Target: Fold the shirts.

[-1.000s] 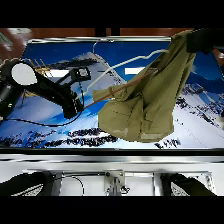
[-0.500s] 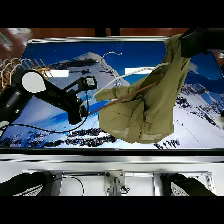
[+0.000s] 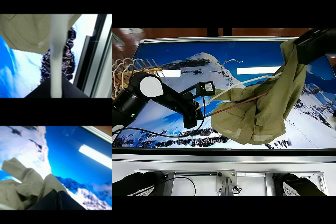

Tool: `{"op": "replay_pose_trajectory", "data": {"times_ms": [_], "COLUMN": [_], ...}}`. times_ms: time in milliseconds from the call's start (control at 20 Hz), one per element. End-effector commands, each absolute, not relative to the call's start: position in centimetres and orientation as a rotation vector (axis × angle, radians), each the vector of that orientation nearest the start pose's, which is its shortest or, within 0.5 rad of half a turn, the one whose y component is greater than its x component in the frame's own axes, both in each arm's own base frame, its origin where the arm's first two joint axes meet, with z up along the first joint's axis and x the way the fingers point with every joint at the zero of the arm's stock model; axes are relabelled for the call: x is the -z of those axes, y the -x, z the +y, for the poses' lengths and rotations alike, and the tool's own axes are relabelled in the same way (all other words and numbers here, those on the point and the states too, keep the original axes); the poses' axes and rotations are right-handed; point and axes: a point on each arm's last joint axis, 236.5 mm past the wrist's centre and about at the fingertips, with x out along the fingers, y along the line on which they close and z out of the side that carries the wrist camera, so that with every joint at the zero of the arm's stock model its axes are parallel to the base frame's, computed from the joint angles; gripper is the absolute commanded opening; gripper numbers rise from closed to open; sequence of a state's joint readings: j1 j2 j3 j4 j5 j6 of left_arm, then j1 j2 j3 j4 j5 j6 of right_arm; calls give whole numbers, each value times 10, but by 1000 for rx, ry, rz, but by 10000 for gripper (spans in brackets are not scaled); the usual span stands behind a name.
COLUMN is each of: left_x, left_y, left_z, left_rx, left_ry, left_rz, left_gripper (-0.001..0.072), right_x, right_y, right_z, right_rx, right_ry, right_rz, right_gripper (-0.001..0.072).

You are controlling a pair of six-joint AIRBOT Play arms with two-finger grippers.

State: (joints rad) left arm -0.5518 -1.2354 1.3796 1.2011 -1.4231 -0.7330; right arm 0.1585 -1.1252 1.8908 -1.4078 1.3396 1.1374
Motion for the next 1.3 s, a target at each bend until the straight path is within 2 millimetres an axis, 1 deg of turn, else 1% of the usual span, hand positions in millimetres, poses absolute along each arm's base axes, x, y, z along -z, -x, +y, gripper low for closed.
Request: {"op": "replay_pose_trajectory", "data": {"times_ms": [0, 100, 200, 350, 450, 550, 600, 700, 800, 900, 1000, 1100, 1150, 1250], "left_x": [-112, -116, -115, -105, -97, -88, -87, -85, -82, -77, -72, -65, -63, -62], "left_y": [-263, -263, -260, -255, -250, -250, -252, -266, -281, -293, -297, -290, -285, -279], "left_z": [-257, -253, -253, -252, -260, -268, -273, -284, -287, -283, -269, -249, -243, -240], "left_rx": [1237, 1226, 1236, 1258, 1293, 1302, 1301, 1279, 1246, 1207, 1178, 1166, 1171, 1186], "left_ry": [-766, -762, -760, -761, -746, -756, -758, -754, -739, -712, -698, -692, -690, -694], "left_rz": [914, 909, 920, 935, 927, 912, 898, 845, 823, 841, 890, 986, 1019, 1045], "left_gripper": [51, 51, 51, 51, 51, 51, 51, 51, 51, 51, 51, 51, 51, 51], "right_x": [-338, -337, -338, -339, -343, -345, -345, -344, -338, -332, -333, -336, -336, -339], "right_y": [-382, -382, -382, -384, -387, -385, -382, -374, -364, -356, -357, -360, -360, -361], "right_z": [67, 64, 64, 60, 63, 78, 88, 109, 122, 123, 115, 111, 111, 112], "right_rx": [-307, -302, -301, -285, -291, -343, -385, -468, -529, -546, -515, -491, -491, -491], "right_ry": [473, 485, 494, 503, 499, 465, 435, 372, 333, 332, 348, 358, 358, 357], "right_rz": [548, 554, 552, 549, 525, 505, 500, 505, 537, 575, 571, 557, 557, 543], "right_gripper": [80, 80, 80, 80, 80, 80, 80, 81, 81, 81, 81, 80, 81, 80]}}
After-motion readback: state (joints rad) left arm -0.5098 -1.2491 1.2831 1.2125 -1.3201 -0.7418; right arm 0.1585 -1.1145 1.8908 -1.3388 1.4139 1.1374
